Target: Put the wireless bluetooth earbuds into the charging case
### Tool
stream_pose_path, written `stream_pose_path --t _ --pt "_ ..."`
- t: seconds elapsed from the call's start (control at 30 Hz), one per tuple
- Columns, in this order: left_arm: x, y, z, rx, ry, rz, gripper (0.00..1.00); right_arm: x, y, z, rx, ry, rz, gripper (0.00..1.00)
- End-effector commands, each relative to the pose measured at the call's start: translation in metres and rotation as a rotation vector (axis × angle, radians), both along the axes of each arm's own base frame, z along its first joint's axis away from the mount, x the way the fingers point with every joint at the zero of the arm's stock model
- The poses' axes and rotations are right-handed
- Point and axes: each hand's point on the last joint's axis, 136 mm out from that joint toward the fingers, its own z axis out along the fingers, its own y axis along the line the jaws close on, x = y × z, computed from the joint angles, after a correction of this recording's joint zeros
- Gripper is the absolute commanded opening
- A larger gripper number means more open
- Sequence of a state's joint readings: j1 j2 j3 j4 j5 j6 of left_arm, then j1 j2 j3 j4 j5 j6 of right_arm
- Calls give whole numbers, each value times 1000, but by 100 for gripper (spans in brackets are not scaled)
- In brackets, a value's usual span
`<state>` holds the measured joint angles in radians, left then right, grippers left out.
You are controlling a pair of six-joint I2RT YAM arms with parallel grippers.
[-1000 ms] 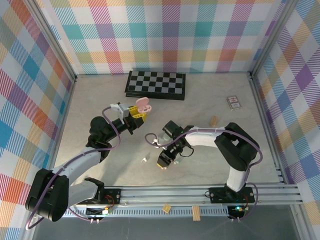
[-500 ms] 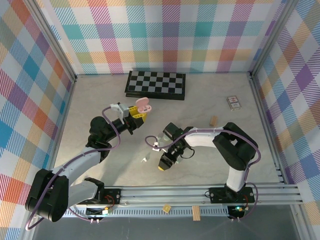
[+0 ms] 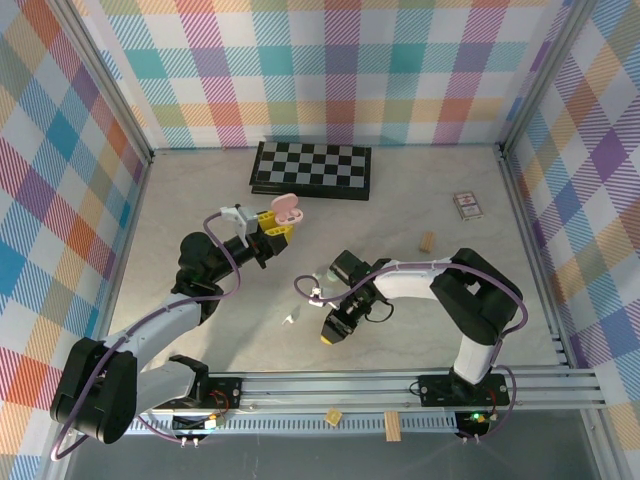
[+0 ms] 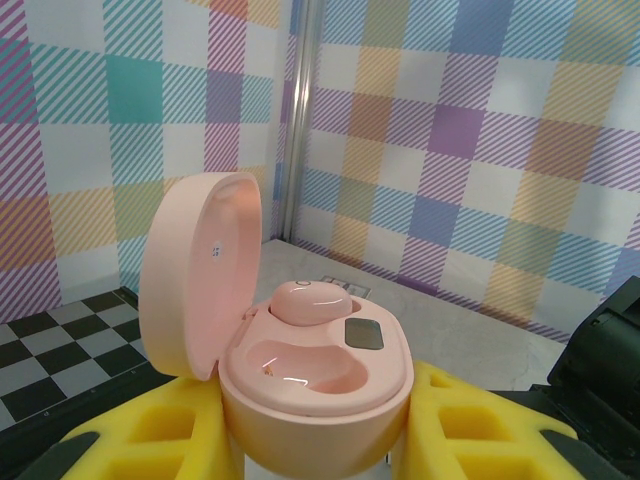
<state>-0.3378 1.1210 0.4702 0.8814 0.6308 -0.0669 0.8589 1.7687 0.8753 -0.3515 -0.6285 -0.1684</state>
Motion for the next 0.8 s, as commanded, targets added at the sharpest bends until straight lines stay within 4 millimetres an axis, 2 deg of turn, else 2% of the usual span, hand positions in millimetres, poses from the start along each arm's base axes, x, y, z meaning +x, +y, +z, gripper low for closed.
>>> stream_pose_path --t 0.0,0.27,0.47,0.6,0.77 --pt "-1 1 19 -20 -52 -11 24 -5 -4 -6 -35 11 -9 29" --pt "-2 2 18 -18 -53 -7 24 5 -1 -4 -39 -41 -43 16" --pt "-1 3 15 -17 -54 4 24 14 0 13 -8 -94 -100 16" --pt "1 6 14 -25 -69 31 25 26 0 33 45 -161 -174 18" --pt "2 10 14 -40 -86 67 25 62 -8 72 137 -273 -378 19"
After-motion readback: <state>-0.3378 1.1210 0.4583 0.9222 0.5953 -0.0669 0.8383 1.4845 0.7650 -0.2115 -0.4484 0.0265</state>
